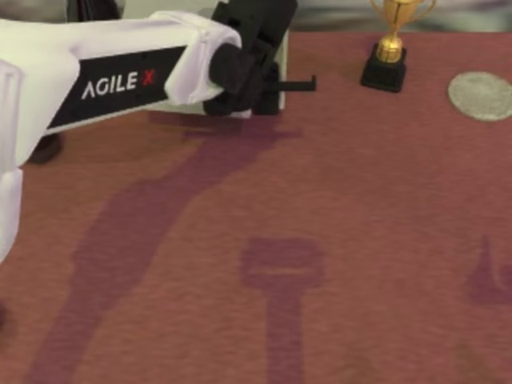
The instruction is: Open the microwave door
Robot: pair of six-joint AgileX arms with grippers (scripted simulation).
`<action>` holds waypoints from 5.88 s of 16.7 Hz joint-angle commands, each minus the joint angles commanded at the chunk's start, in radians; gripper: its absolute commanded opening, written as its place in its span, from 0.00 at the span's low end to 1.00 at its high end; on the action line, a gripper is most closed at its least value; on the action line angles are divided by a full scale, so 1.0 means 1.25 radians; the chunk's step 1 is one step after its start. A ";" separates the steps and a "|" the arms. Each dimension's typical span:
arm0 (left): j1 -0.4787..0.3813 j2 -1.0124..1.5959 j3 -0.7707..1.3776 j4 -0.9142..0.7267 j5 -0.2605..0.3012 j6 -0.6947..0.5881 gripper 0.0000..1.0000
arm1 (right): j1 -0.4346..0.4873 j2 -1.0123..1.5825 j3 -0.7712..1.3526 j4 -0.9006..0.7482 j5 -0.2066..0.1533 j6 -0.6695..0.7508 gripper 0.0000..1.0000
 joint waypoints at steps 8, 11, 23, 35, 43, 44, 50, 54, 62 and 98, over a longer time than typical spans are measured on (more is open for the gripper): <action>0.000 0.000 0.000 0.000 0.000 0.000 0.00 | 0.000 0.000 0.000 0.000 0.000 0.000 1.00; 0.000 0.000 0.000 0.000 0.000 0.000 0.00 | 0.000 0.000 0.000 0.000 0.000 0.000 1.00; 0.000 0.000 0.000 0.000 0.000 0.000 0.00 | 0.000 0.000 0.000 0.000 0.000 0.000 1.00; 0.007 -0.038 -0.062 0.038 0.034 0.047 0.00 | 0.000 0.000 0.000 0.000 0.000 0.000 1.00; 0.007 -0.038 -0.062 0.038 0.034 0.047 0.00 | 0.000 0.000 0.000 0.000 0.000 0.000 1.00; 0.007 -0.038 -0.062 0.038 0.034 0.047 0.00 | 0.000 0.000 0.000 0.000 0.000 0.000 1.00; 0.007 -0.038 -0.062 0.038 0.034 0.047 0.00 | 0.000 0.000 0.000 0.000 0.000 0.000 1.00; 0.007 -0.038 -0.062 0.038 0.034 0.047 0.00 | 0.000 0.000 0.000 0.000 0.000 0.000 1.00; 0.011 -0.063 -0.095 0.060 0.058 0.074 0.00 | 0.000 0.000 0.000 0.000 0.000 0.000 1.00; 0.026 -0.106 -0.168 0.097 0.106 0.139 0.00 | 0.000 0.000 0.000 0.000 0.000 0.000 1.00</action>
